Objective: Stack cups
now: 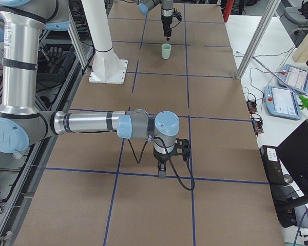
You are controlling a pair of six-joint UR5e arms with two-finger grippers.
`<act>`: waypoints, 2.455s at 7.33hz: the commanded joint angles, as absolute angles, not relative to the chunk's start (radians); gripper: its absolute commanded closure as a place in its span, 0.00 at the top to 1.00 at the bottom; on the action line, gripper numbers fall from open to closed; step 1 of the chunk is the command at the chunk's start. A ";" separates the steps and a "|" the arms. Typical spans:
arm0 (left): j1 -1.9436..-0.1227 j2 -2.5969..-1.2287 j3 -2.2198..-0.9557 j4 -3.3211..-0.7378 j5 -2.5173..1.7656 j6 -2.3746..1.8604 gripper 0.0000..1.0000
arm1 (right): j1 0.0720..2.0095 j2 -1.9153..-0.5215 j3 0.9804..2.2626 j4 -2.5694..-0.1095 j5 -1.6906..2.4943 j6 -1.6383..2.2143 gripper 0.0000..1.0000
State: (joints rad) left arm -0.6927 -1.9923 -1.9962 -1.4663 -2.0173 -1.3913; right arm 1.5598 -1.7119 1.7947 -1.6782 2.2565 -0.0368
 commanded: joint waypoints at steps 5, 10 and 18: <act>-1.178 -1.631 -1.997 -1.465 -2.160 -0.343 1.00 | 1.560 -1.712 1.795 -1.678 2.256 -0.037 1.00; -1.597 -1.402 -1.810 -1.471 -2.325 0.146 1.00 | 1.559 -1.712 1.795 -1.678 2.256 -0.037 1.00; -1.597 -1.407 -1.815 -1.473 -2.318 0.146 1.00 | 1.559 -1.712 1.795 -1.678 2.256 -0.037 1.00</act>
